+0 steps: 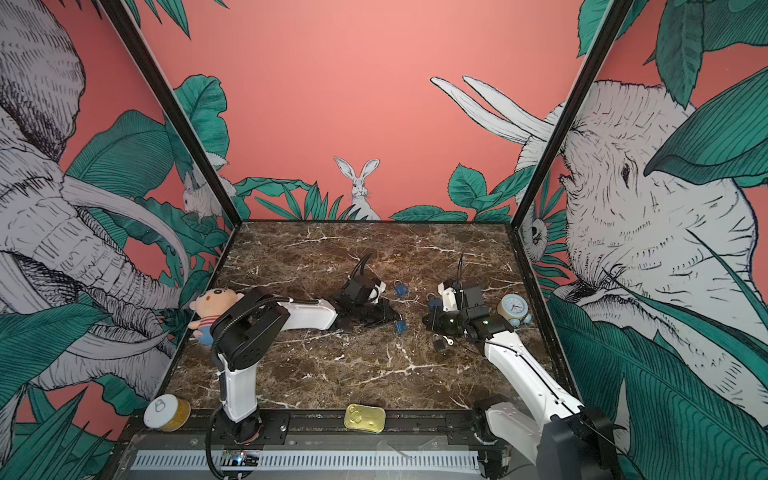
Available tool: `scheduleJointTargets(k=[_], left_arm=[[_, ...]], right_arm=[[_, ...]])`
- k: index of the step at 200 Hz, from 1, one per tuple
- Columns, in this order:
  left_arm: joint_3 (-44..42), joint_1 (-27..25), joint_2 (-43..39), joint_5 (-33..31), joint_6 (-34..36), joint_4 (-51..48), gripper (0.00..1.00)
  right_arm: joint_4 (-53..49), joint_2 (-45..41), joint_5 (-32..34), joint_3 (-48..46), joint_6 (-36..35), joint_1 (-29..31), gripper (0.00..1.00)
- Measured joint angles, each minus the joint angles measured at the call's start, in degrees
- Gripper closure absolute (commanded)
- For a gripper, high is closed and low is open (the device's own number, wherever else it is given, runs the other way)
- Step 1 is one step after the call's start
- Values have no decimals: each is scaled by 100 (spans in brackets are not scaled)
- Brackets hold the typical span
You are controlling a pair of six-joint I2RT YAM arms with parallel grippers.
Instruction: Lock with the key
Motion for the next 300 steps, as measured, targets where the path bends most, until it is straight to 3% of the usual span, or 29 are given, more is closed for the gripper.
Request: scheduleJointTargets(k=[41, 145, 220, 300], left_arm=[[0, 0, 2, -114, 2, -79, 74], [-280, 133, -341, -562, -37, -304, 72], [-833, 354, -1814, -1209, 472, -308, 71], [-1707, 741, -3849, -1952, 1329, -525, 62]], right_arm=[[-2, -17, 15, -4, -4, 2, 100], [105, 26, 140, -212, -9, 2, 100], [717, 769, 470, -378, 177, 479, 100], [1226, 1827, 887, -31, 262, 957, 100]])
